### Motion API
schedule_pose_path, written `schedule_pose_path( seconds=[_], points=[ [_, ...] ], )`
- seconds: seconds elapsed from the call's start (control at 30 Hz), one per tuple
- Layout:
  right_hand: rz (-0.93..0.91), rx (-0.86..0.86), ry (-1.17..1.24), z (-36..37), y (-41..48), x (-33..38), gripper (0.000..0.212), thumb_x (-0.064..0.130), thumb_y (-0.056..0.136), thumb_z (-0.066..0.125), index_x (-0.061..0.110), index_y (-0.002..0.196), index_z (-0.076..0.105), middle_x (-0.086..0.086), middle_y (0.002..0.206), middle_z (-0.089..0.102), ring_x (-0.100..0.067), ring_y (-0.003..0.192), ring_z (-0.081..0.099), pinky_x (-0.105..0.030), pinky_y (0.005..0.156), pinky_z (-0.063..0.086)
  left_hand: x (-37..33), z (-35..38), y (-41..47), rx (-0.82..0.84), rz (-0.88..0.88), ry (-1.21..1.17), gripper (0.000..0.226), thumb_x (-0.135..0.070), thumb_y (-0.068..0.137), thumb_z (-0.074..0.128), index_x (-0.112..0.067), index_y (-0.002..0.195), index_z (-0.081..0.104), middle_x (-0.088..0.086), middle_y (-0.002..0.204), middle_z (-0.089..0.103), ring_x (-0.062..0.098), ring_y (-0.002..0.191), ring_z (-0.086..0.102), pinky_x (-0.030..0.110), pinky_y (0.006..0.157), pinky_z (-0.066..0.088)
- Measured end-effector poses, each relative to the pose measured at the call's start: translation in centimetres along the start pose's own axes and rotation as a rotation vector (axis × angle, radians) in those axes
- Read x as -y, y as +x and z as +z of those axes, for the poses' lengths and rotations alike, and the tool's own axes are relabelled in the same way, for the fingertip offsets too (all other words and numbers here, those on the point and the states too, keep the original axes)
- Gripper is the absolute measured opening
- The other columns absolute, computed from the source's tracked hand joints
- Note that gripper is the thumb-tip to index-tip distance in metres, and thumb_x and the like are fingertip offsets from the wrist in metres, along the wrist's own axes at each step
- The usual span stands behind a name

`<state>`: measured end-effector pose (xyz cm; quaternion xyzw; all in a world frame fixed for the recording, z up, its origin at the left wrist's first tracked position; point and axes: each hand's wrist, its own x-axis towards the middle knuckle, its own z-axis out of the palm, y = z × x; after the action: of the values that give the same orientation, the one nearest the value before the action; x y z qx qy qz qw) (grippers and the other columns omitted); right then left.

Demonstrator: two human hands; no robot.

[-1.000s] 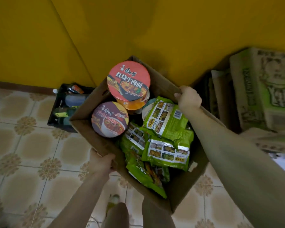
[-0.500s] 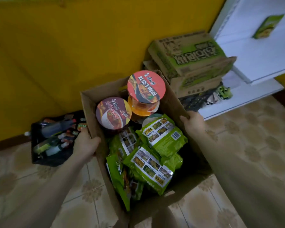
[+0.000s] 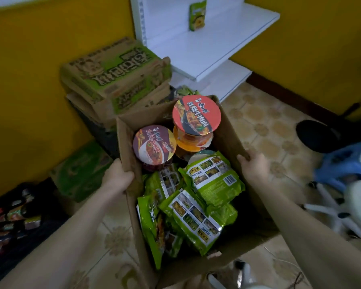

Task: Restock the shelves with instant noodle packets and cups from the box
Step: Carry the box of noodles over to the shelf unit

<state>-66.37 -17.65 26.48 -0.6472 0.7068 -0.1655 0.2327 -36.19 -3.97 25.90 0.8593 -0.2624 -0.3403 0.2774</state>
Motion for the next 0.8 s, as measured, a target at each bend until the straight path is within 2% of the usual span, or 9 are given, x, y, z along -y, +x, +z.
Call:
schedule_pose_path(
  seconds=[0.1,0.27,0.4,0.57,0.67,0.8],
  points=[
    [0.068,-0.073,-0.002,-4.3,3.0,-4.4,0.022,0.021,0.091,0.054,0.000,0.096,0.061,-0.022,0.093,0.064,-0.037,0.091,0.059,-0.030,0.065,0.035,-5.7,5.2,0.3,0.032,0.071,0.096,0.031,-0.006,0.078,0.058,-0.008,0.108,0.050,0.013,0.103,0.059,0.035,0.097,0.058,0.041,0.083,0.051],
    [0.154,-0.171,-0.009,-9.5,8.1,-9.7,0.019,0.022,0.091,0.055,0.004,0.089,0.059,-0.019,0.084,0.063,-0.036,0.087,0.060,-0.030,0.063,0.035,-14.2,12.3,1.7,0.058,0.210,0.214,0.032,-0.009,0.081,0.058,-0.005,0.112,0.049,0.019,0.108,0.059,0.036,0.099,0.057,0.038,0.081,0.050],
    [0.218,-0.222,-0.002,-12.2,13.3,-12.6,0.022,0.022,0.090,0.055,0.001,0.090,0.060,-0.020,0.088,0.064,-0.036,0.089,0.060,-0.031,0.065,0.036,-20.7,17.3,4.3,0.095,0.316,0.280,0.032,-0.009,0.082,0.057,-0.004,0.112,0.050,0.017,0.108,0.059,0.035,0.099,0.057,0.033,0.077,0.047],
    [0.317,-0.278,0.020,-14.3,21.2,-15.3,0.024,0.021,0.089,0.056,0.002,0.101,0.064,-0.022,0.098,0.065,-0.038,0.097,0.059,-0.034,0.071,0.039,-29.3,23.3,9.6,0.160,0.459,0.393,0.028,-0.011,0.083,0.055,-0.003,0.109,0.050,0.020,0.107,0.059,0.037,0.099,0.057,0.036,0.076,0.046],
    [0.347,-0.301,0.036,-15.7,25.7,-16.4,0.023,0.020,0.090,0.055,0.003,0.101,0.064,-0.021,0.097,0.066,-0.036,0.095,0.059,-0.033,0.072,0.039,-34.3,26.7,12.4,0.187,0.515,0.411,0.029,-0.011,0.083,0.054,-0.003,0.111,0.050,0.020,0.108,0.059,0.037,0.100,0.057,0.036,0.076,0.045],
    [0.417,-0.340,0.067,-17.5,31.8,-17.9,0.024,0.022,0.090,0.055,0.003,0.101,0.064,-0.021,0.097,0.067,-0.037,0.095,0.060,-0.038,0.077,0.046,-40.8,31.4,16.1,0.214,0.600,0.430,0.027,-0.011,0.083,0.052,-0.004,0.109,0.048,0.019,0.104,0.060,0.038,0.095,0.058,0.040,0.076,0.049]
  ],
)
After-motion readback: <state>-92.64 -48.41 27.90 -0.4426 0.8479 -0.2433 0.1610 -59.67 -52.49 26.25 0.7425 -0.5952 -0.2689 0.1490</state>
